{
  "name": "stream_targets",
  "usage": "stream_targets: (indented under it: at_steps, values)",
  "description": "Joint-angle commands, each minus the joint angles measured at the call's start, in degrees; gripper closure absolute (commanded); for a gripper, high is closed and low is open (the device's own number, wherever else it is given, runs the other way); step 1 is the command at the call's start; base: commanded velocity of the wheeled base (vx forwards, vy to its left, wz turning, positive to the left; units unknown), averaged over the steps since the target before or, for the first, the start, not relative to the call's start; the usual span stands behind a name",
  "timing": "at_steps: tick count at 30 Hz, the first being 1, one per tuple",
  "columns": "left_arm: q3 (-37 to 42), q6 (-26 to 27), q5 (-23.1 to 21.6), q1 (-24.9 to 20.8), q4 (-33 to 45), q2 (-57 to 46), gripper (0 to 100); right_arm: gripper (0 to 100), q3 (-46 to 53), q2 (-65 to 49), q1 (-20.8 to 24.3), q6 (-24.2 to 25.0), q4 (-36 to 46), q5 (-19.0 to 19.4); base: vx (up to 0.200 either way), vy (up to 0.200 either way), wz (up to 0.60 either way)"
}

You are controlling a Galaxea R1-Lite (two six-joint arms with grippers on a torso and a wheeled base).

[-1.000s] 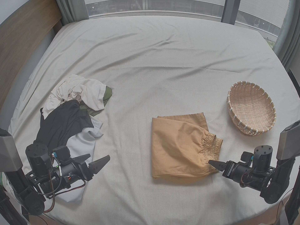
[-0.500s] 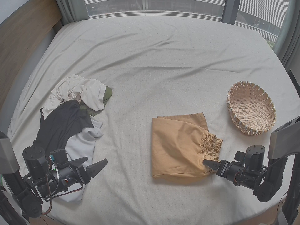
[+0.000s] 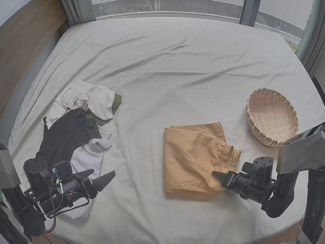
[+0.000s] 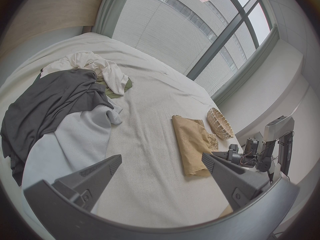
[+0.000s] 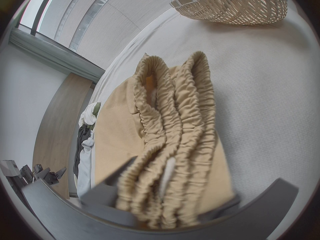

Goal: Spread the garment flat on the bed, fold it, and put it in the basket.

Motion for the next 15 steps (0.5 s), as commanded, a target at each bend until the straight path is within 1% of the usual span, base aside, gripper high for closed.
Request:
stream_targets:
  at_steps: [1, 3, 6, 8, 9, 10, 11, 13, 15]
  values:
    - [0.92, -0.03, -0.02, -0.04, -0.03, 0.03, 0, 100, 0.15, -1.04, 0.25, 0.01, -0.06, 0.12, 0.000, 0.000, 0.00]
    - [0.92, -0.03, -0.02, 0.05, -0.03, 0.03, 0, 100, 0.68, -4.03, 1.39, -0.08, -0.06, 0.30, 0.000, 0.000, 0.00]
    - [0.92, -0.03, -0.02, -0.04, -0.12, -0.06, 0, 100, 1.65, -9.39, 4.11, -0.26, -0.06, 1.00, 0.000, 0.000, 0.00]
    - [0.84, 0.50, 0.07, -0.21, -0.12, 0.03, 0, 100, 2.09, -13.79, 6.84, -0.96, 0.03, 2.06, 0.000, 0.000, 0.00]
    - [0.84, 0.76, 0.07, -0.21, -0.12, 0.03, 0, 100, 2.09, -14.40, 7.19, -1.05, 0.03, 2.23, 0.000, 0.000, 0.00]
    - [0.66, 2.78, 0.25, -0.04, -0.12, -0.06, 0, 100, 2.17, -18.36, 9.12, -2.45, 0.03, 3.29, 0.000, 0.000, 0.00]
    - [0.66, 3.58, 0.25, -0.04, -0.12, -0.06, 0, 100, 2.09, -19.68, 10.00, -2.98, 0.03, 3.81, 0.000, 0.000, 0.00]
    - [0.75, 3.93, 0.33, -0.13, -0.12, -0.15, 0, 100, 1.91, -21.00, 10.88, -3.68, 0.12, 4.43, 0.000, 0.000, 0.00]
    - [0.84, 4.02, 1.04, -0.74, -0.12, -0.15, 0, 100, 1.56, -23.10, 12.64, -6.06, 0.12, 5.57, 0.000, 0.000, 0.00]
